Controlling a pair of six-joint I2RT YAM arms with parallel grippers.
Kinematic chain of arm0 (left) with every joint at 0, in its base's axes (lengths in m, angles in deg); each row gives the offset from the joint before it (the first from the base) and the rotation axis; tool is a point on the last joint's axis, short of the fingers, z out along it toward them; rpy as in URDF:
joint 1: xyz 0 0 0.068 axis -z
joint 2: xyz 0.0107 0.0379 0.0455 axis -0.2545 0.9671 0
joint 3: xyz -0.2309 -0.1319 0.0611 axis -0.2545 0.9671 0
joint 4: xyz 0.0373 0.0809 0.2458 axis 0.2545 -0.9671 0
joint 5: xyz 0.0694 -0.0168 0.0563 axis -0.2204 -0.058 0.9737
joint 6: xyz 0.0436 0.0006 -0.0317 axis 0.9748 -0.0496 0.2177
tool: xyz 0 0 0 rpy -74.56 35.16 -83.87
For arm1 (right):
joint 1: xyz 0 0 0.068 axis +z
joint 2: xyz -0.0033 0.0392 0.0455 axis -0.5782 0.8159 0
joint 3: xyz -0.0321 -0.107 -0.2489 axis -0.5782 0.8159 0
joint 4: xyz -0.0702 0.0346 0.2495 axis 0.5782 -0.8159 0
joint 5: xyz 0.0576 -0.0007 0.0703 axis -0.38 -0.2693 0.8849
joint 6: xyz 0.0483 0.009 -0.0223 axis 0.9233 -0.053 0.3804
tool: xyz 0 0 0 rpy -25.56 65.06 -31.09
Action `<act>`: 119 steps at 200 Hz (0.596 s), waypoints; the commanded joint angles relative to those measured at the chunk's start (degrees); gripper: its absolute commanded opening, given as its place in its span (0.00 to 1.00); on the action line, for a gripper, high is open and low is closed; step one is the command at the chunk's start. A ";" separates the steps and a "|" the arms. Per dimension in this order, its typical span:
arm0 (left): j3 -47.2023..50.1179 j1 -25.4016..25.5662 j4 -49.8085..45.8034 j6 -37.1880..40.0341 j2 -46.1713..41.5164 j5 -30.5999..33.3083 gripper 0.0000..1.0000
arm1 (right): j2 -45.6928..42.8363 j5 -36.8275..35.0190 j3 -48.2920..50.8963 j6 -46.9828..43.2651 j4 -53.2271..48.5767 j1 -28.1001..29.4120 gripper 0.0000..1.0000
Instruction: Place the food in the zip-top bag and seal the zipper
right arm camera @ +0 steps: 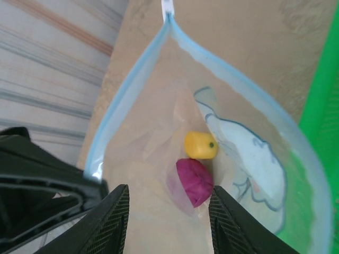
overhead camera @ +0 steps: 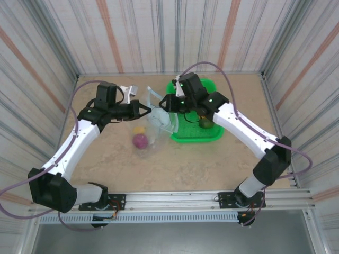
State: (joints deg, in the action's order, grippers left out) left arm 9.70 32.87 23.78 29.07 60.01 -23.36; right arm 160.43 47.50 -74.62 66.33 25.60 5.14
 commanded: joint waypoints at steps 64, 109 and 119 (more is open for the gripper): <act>-0.23 0.96 -0.24 1.06 0.56 -1.40 0.00 | -6.26 -8.27 7.68 -7.21 -13.79 -13.52 0.47; -0.14 1.03 -0.11 1.09 0.18 -1.43 0.00 | 5.34 -18.00 1.47 -18.36 -27.44 -14.27 0.57; -0.13 1.03 -0.06 1.10 0.30 -1.60 0.00 | 7.54 -19.62 1.21 -19.35 -27.98 -14.36 0.60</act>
State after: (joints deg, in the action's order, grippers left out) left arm 9.70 33.62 23.78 29.25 60.74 -23.69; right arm 162.96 34.14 -71.65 54.15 5.80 -9.32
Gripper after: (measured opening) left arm 0.050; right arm 0.572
